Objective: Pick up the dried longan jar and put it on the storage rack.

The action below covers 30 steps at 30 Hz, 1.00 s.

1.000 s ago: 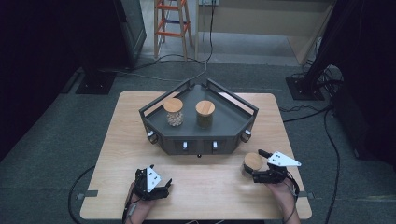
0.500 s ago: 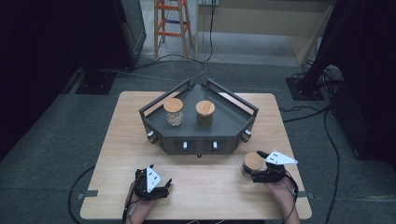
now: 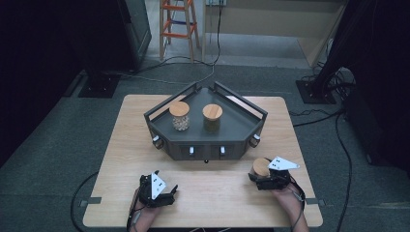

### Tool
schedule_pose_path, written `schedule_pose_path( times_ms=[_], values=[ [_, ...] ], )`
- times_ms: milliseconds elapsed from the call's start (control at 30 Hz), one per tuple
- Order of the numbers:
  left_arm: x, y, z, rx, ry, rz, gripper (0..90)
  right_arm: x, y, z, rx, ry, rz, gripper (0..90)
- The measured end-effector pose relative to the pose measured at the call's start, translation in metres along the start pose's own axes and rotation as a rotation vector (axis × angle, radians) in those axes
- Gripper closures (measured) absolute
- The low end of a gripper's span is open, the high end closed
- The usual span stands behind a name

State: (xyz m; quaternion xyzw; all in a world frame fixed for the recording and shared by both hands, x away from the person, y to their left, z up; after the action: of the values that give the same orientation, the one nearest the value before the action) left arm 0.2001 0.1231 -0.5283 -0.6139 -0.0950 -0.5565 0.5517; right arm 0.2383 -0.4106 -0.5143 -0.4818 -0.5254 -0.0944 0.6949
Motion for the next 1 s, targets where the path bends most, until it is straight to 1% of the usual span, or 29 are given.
schedule_pose_path(
  times_ms=[133, 233, 300, 333, 500, 600, 767, 833, 933, 1000],
  values=[
    [0.0002, 0.0002, -0.0005, 0.001, 0.002, 0.001, 11.0, 0.0005, 0.0038, 0.0012, -0.001, -0.005, 0.024, 9.0],
    [0.0003, 0.0002, -0.0004, 0.002, 0.003, 0.002, 11.0, 0.0003, 0.0055, 0.0018, -0.016, 0.006, 0.037, 9.2],
    [0.0004, 0.0002, -0.0005, 0.002, 0.002, 0.003, 11.0, -0.0006, 0.0068, 0.0004, -0.017, 0.011, 0.039, 10.4],
    [0.0004, 0.0002, -0.0006, 0.003, 0.003, 0.003, 11.0, -0.0005, 0.007, -0.0001, -0.018, 0.012, 0.045, 17.5],
    [0.001, 0.0004, -0.0012, 0.005, 0.009, 0.007, 11.0, -0.001, 0.0068, -0.002, 0.0, 0.013, 0.046, 25.2],
    [0.0012, 0.0004, -0.0016, 0.006, 0.011, 0.009, 11.0, -0.0003, 0.0066, -0.0012, -0.003, 0.01, 0.049, 25.3],
    [0.0012, 0.0005, -0.0016, 0.005, 0.01, 0.008, 11.0, 0.0019, 0.0073, 0.0005, -0.011, 0.024, 0.056, 25.4],
    [0.0011, 0.0005, -0.0012, 0.004, 0.008, 0.007, 11.0, 0.0025, 0.0074, 0.0012, -0.012, 0.02, 0.058, 25.4],
    [0.0008, 0.0005, -0.0003, 0.002, 0.0, 0.006, 11.0, 0.0033, 0.0084, 0.0011, 0.005, 0.02, 0.058, 25.4],
    [0.0008, 0.0004, -0.0002, 0.001, 0.0, 0.006, 11.0, 0.0045, 0.0093, 0.0028, 0.008, 0.009, 0.06, 25.5]
  ],
)
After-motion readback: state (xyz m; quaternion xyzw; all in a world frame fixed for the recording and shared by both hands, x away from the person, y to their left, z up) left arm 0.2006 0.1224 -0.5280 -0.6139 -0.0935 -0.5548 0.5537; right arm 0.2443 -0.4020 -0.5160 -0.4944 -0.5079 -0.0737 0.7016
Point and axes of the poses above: each handheld gripper's, and its own axes: y roughly forward along the jaws, x roughly out of its top, z roughly to its left, the point moved 5 cm from there along y, roughly forward along the jaws, and after that the axes turned 5 degrees about z, right-handed, at the moved point
